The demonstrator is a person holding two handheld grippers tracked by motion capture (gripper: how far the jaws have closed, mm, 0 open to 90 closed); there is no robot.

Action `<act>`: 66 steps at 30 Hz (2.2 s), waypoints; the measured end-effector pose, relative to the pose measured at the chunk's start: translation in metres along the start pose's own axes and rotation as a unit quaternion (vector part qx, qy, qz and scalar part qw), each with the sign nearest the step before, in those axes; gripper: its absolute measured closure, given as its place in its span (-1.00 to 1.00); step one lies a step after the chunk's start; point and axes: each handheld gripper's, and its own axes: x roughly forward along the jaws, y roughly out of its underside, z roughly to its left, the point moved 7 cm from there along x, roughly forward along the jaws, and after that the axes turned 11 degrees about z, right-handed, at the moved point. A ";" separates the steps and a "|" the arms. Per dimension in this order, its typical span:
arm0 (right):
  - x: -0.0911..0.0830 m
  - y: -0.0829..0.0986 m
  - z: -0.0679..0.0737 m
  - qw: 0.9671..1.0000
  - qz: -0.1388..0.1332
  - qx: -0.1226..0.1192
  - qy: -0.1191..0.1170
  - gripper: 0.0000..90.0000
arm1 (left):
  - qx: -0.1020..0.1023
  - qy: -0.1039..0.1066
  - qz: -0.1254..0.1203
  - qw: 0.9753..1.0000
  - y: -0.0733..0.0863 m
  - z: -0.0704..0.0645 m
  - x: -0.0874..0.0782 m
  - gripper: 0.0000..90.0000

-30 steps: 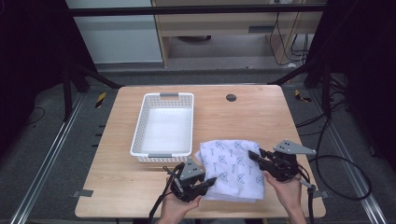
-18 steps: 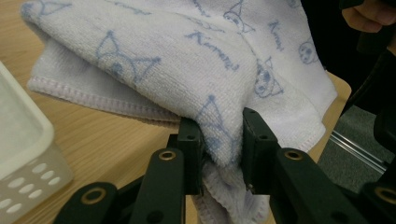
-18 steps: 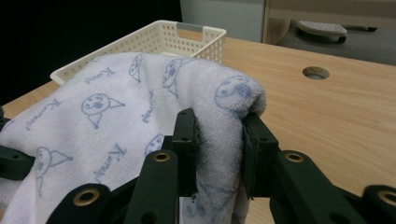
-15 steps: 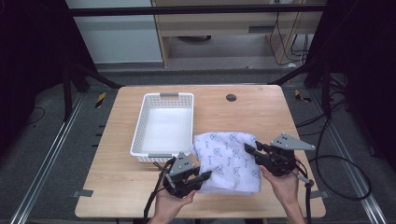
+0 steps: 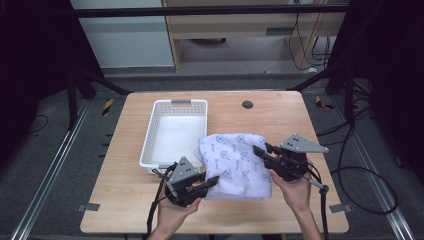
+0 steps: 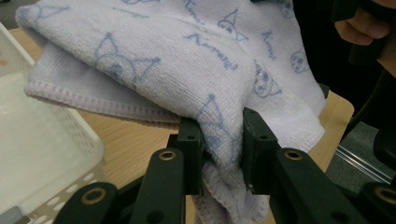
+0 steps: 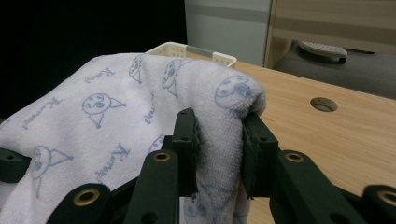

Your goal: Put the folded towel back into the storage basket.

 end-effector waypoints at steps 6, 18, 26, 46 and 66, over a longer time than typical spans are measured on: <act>0.007 -0.009 0.007 1.000 -0.005 -0.003 -0.001 0.57 | -0.005 -0.012 -0.004 1.000 -0.002 0.010 -0.009 0.60; 0.026 -0.036 0.020 1.000 -0.022 -0.009 -0.006 0.57 | -0.018 -0.036 -0.018 0.999 -0.007 0.032 -0.029 0.60; 0.036 -0.060 0.032 0.999 -0.036 -0.017 -0.006 0.57 | -0.033 -0.052 -0.033 0.998 -0.011 0.052 -0.047 0.60; 0.071 -0.092 0.055 0.999 -0.045 -0.028 -0.007 0.57 | -0.070 -0.085 -0.050 0.993 -0.009 0.096 -0.069 0.60; 0.112 -0.115 0.072 0.998 -0.049 -0.032 -0.015 0.57 | -0.104 -0.109 -0.055 0.987 -0.003 0.138 -0.083 0.60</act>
